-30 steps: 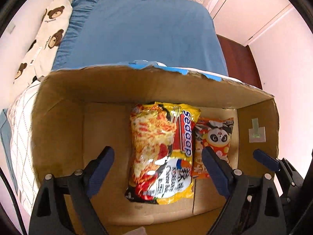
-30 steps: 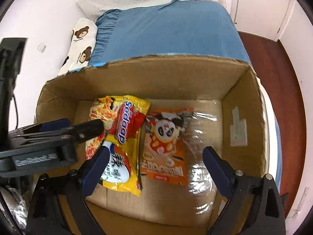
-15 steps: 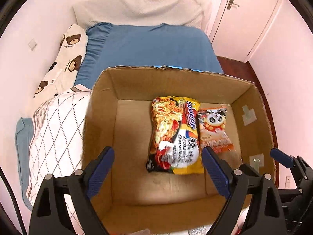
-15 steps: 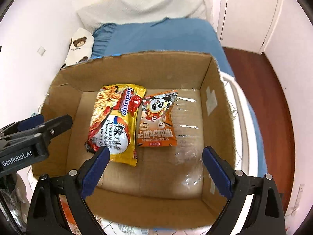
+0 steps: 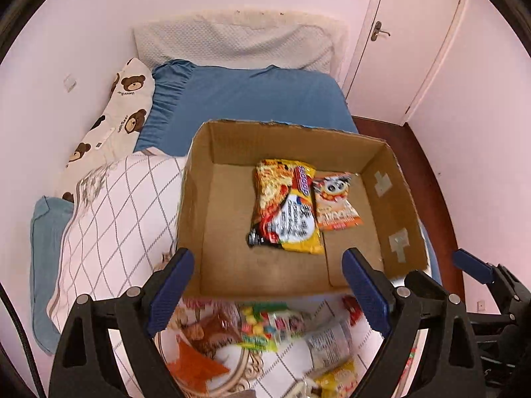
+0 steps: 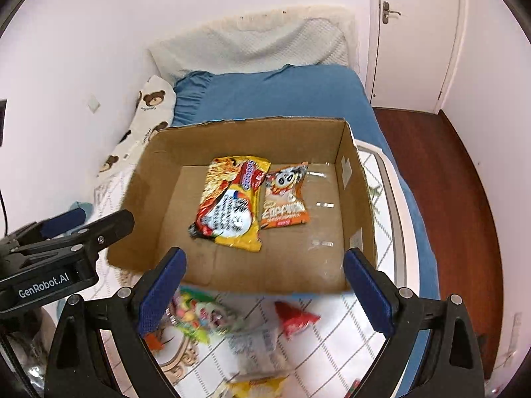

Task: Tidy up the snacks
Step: 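Grasp the yellow egg-cake bag with left tool while right tool grasps white bar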

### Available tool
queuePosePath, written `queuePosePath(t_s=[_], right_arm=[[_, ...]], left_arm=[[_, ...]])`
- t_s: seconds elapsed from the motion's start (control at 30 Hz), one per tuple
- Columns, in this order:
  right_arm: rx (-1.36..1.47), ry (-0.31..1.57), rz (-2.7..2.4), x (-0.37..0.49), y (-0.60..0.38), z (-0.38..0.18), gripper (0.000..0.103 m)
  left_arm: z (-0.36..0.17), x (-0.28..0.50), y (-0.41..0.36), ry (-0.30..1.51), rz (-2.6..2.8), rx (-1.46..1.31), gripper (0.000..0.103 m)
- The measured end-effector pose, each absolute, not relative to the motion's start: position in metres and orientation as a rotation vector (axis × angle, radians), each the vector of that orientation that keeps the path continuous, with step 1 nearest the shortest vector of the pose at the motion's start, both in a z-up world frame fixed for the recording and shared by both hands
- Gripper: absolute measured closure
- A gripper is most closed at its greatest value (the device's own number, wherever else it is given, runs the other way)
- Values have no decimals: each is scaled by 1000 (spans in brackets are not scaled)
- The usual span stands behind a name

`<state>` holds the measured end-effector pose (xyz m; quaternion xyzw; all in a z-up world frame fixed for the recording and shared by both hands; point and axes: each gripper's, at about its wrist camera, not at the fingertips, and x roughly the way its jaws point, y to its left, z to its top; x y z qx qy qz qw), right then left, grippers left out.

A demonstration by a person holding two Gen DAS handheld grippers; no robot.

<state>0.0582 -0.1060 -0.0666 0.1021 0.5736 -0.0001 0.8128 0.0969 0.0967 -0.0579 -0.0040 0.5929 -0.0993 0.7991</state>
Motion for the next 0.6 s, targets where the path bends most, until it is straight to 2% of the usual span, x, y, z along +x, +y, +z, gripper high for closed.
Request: queuePosePath(t_s=[0.23,0.3,0.4,0.5,0.6], right_arm=[[293,1317,38,-21,-101,-70,7],[300,1379,43,-49,-99,-85,13],[326,1477,48,-91,-99,-111,29],[352,1541,16,-125,-106,-133,29],[361,1582,-6,-148,-112,-145,29]], left_arm=[[-74,15,108,1364,-230,25,12],[-90,-14,113,1430,-243,34,12],[-139,-69,125,1641,-258,-3,12],[-196,-119,138,1910,-276,-161,12],[-236,-157,143,2086,-277,-375,17]])
